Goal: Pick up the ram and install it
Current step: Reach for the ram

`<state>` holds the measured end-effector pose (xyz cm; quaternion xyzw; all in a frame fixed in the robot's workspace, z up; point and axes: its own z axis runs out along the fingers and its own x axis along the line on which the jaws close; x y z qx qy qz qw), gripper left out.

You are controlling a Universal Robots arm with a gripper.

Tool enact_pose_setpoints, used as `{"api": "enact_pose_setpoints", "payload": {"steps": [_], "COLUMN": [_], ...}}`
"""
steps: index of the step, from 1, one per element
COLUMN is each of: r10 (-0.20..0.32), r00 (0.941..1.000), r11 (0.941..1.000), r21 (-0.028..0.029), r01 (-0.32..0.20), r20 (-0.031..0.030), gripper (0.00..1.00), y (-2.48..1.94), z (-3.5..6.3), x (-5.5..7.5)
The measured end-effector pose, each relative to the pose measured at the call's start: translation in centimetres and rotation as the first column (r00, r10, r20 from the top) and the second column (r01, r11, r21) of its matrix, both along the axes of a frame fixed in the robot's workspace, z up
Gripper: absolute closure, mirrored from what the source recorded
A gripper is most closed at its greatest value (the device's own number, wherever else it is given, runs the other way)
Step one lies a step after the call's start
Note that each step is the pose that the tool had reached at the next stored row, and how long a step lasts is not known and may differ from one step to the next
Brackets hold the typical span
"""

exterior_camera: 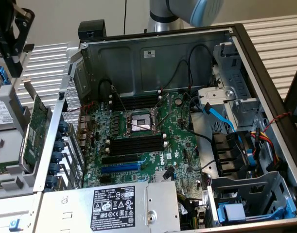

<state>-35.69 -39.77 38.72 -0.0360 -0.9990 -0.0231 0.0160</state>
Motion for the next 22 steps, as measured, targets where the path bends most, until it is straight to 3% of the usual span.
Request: {"api": "enact_pose_setpoints", "payload": {"steps": [10,22], "r10": [0.000,0.000], "r00": [1.0000,1.0000], "r11": [1.0000,1.0000], "r21": [0.0000,0.0003], "r01": [0.000,0.000], "r20": [0.0009,0.0010], "gripper": [0.89,0.89], "y": [0.00,-0.24], "z": [-0.09,-0.14], "x": [-4.4,-7.5]}}
